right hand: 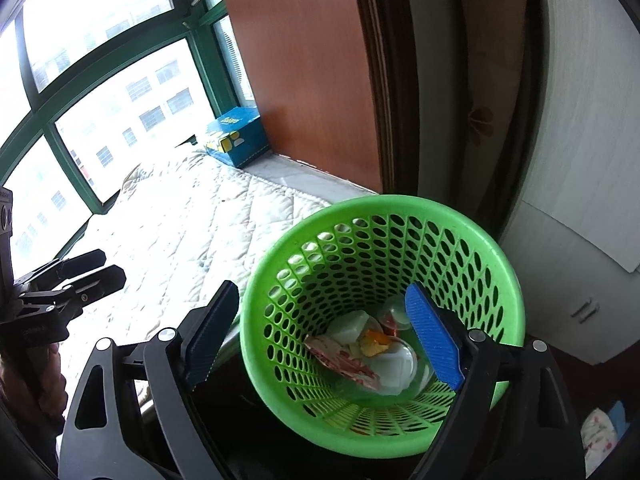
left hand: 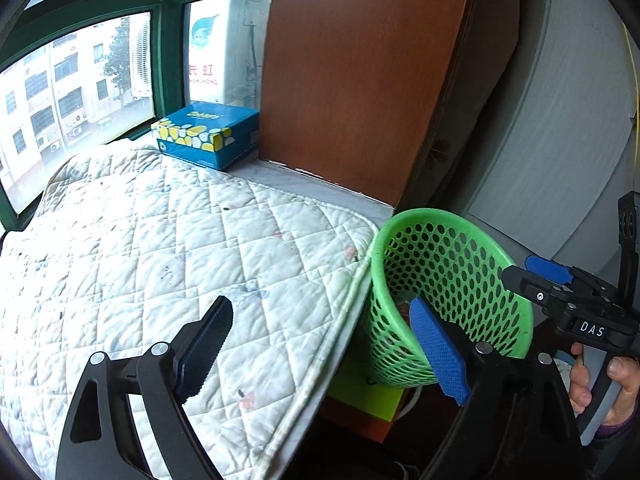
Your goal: Collect trash
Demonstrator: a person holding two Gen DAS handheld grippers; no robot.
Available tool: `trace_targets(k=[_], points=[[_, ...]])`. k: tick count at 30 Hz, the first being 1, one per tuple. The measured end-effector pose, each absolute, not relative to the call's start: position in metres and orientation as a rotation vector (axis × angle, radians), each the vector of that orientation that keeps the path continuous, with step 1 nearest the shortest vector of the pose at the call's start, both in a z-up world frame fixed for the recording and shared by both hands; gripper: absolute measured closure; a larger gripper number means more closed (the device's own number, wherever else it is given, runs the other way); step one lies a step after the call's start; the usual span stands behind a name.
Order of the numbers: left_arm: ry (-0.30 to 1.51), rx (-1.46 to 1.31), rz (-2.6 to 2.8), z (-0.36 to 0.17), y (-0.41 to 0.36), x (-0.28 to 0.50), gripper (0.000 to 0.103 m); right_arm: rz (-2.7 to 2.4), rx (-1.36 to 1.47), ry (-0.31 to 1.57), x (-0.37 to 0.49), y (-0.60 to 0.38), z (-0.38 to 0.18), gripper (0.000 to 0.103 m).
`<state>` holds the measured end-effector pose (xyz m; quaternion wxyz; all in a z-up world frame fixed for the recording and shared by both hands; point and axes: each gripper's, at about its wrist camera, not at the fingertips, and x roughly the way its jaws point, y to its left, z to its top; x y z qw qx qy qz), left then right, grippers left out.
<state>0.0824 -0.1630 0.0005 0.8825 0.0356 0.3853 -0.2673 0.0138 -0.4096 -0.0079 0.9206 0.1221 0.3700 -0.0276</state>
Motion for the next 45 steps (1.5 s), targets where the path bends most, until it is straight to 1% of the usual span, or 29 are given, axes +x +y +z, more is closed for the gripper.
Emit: trace_targets(k=[6, 20, 29, 45], points=[[0.776, 0.053, -0.474, 0.007, -0.126, 0.077, 0.011, -0.016, 0.245, 0.761, 0.021, -0.382, -0.006, 0.016], [0.732, 0.008, -0.299, 0.012, -0.053, 0.062, 0.009, 0.038, 0.212, 0.751, 0.025, -0.332, 0.002, 0.011], [0.728, -0.011, -0.254, 0.014, -0.033, 0.056, 0.008, 0.061, 0.178, 0.742, 0.027, -0.314, 0.005, 0.007], [0.723, 0.014, -0.201, 0.016, -0.026, 0.048, 0.007, 0.091, 0.15, 0.736, 0.028, -0.298, 0.006, 0.007]])
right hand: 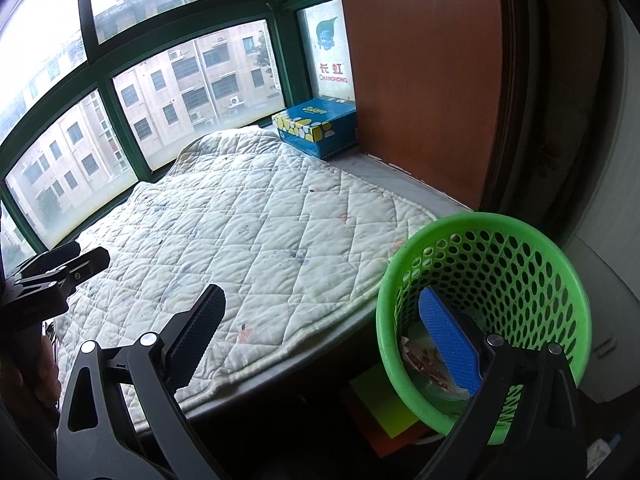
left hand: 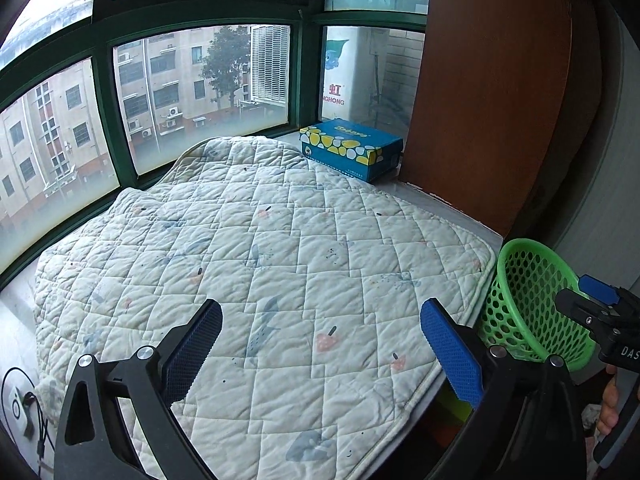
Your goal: Collect trash
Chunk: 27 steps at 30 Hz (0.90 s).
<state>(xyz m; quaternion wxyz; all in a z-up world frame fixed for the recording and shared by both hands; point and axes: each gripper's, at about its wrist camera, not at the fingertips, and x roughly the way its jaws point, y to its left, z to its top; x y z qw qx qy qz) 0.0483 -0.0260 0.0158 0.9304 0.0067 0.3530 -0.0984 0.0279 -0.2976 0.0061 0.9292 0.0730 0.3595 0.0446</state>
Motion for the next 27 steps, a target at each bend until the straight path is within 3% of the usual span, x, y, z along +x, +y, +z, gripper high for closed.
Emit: trace_targets(k=[27], points=[[0.734, -0.007, -0.174, 0.016, -0.0197, 0.0465, 0.007, 0.108, 0.139, 0.739, 0.0275, -0.2902, 0.004, 0.006]])
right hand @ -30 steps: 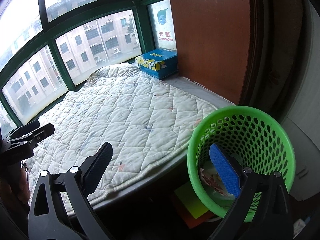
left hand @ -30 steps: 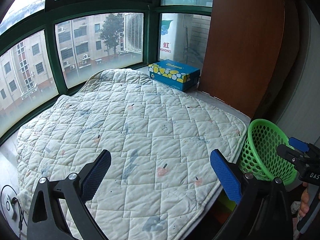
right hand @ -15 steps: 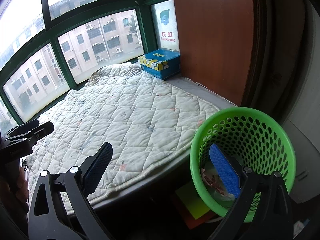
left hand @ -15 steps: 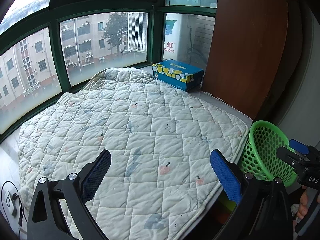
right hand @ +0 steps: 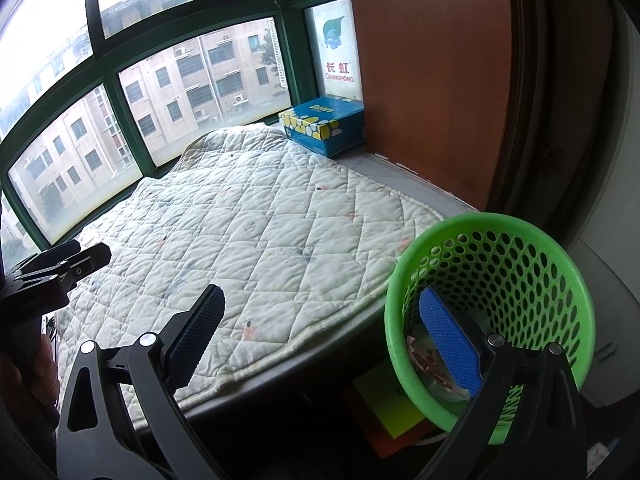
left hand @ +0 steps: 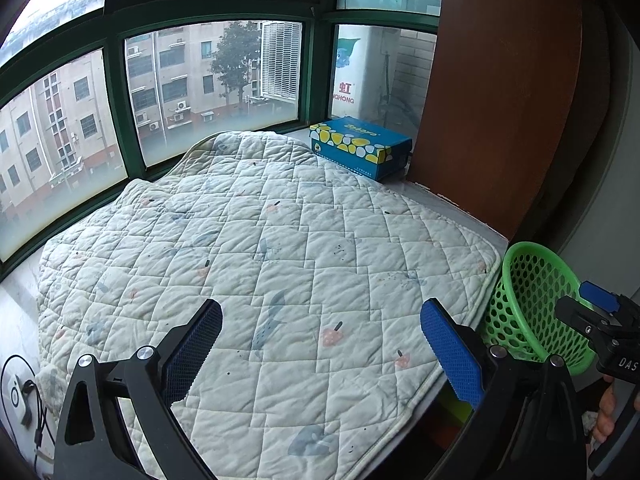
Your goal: Collect trash
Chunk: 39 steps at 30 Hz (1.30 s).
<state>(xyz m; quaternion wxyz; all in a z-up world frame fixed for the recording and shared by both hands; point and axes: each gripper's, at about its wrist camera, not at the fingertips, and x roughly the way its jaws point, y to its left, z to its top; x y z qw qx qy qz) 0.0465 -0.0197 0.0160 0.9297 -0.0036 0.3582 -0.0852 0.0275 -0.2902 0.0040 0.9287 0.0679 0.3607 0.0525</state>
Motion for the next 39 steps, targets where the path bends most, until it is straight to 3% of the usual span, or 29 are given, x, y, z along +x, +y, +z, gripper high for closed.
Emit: trace_targets(k=[39], points=[[0.723, -0.011, -0.149, 0.014, -0.023, 0.043, 0.007, 0.137, 0.136, 0.746, 0.027, -0.279, -0.001, 0.006]])
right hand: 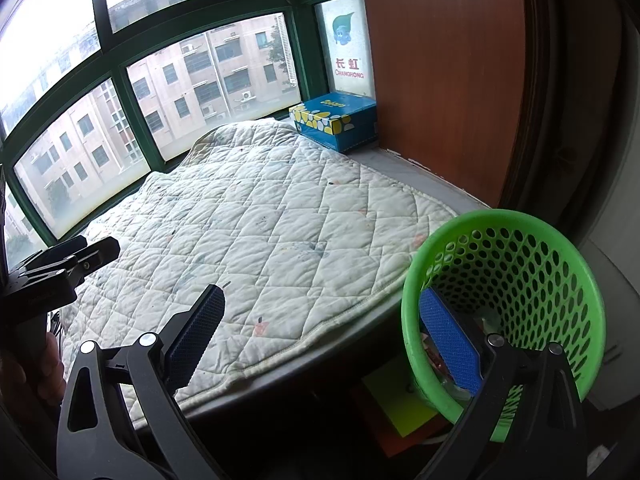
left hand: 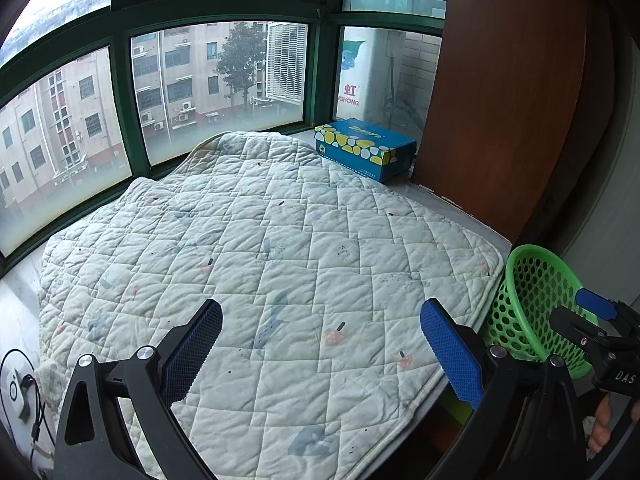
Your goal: Collect trash
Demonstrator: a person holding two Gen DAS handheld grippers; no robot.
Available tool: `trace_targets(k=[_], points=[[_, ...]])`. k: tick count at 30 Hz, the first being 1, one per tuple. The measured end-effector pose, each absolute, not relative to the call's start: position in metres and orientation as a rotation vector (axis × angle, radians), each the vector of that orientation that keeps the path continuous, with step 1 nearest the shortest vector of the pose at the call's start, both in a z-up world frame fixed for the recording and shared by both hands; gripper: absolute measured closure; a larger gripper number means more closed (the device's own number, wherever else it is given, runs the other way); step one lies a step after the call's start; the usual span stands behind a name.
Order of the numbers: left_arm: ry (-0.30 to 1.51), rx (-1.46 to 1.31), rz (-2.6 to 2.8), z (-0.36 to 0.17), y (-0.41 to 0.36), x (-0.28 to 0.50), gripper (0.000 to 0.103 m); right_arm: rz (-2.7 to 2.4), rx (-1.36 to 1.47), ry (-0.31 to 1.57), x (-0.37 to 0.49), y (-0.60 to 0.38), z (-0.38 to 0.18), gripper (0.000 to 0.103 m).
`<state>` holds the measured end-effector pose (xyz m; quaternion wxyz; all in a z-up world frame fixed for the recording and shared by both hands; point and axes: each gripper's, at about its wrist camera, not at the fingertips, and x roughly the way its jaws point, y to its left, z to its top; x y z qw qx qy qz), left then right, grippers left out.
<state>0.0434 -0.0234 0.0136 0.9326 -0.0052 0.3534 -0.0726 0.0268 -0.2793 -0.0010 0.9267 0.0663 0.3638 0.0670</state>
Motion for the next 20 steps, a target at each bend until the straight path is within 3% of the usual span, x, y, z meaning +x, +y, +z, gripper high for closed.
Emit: trace_targets(k=[20], points=[[0.725, -0.024, -0.132, 0.0144, -0.0251, 0.0432, 0.007, 0.139, 0.142, 0.747, 0.0287, -0.2803, -0.0021, 0.006]])
